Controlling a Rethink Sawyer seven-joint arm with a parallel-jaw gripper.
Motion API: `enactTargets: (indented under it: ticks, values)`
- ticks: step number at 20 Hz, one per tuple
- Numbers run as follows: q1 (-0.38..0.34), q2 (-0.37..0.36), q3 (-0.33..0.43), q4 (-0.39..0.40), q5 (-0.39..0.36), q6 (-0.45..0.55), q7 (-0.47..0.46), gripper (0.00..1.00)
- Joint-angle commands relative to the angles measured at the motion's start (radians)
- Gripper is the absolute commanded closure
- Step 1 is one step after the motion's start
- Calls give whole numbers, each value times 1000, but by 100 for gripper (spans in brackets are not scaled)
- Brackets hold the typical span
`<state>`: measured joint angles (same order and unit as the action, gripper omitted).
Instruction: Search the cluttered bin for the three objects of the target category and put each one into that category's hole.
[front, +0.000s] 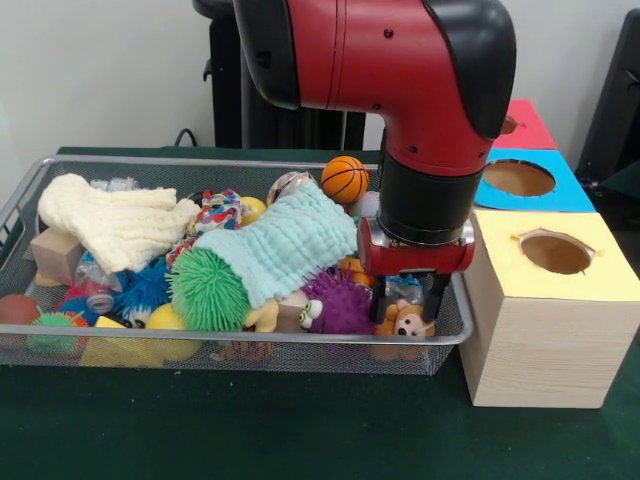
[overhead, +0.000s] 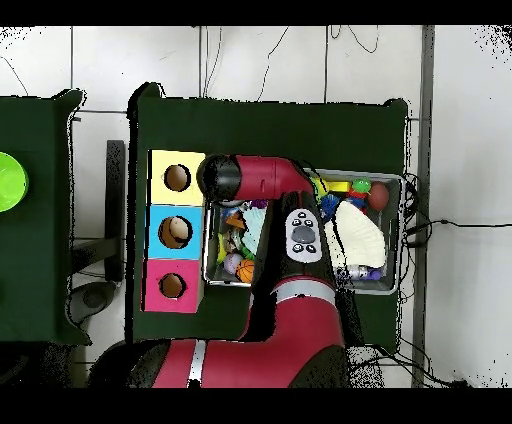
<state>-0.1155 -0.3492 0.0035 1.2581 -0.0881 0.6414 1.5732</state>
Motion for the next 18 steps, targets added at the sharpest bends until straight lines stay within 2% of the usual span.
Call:
enactTargets:
  ticks: [1,8,12,18]
  values:
    - [-4,-2,25,139,23,30,167,0]
    - [-29,24,63,192,25,-130,186,0]
    - [-64,13,102,242,35,-236,192,0]
    - [-87,6,125,267,46,-281,180,0]
